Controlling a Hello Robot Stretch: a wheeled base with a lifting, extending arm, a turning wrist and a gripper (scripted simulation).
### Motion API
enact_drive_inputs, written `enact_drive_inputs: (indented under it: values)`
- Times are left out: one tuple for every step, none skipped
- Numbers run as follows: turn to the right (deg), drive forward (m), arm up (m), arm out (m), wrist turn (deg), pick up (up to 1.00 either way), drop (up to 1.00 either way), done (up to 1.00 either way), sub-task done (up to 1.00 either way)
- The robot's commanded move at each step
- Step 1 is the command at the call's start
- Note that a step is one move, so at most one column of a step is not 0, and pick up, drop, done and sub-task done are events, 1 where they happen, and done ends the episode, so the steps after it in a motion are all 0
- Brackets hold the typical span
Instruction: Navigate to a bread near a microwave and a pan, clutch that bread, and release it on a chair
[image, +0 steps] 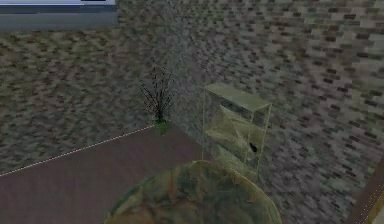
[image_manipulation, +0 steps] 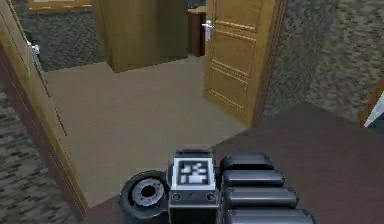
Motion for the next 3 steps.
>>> enact_drive_inputs:
  values:
    - [-30.0,0.0,0.0,0.0,0.0,0.0,0.0,0.0,0.0]
    - [0.0,0.6,0.0,0.0,0.0,0.0,0.0,0.0,0.0]
    - [-39.0,0.0,0.0,0.0,0.0,0.0,0.0,0.0,0.0]
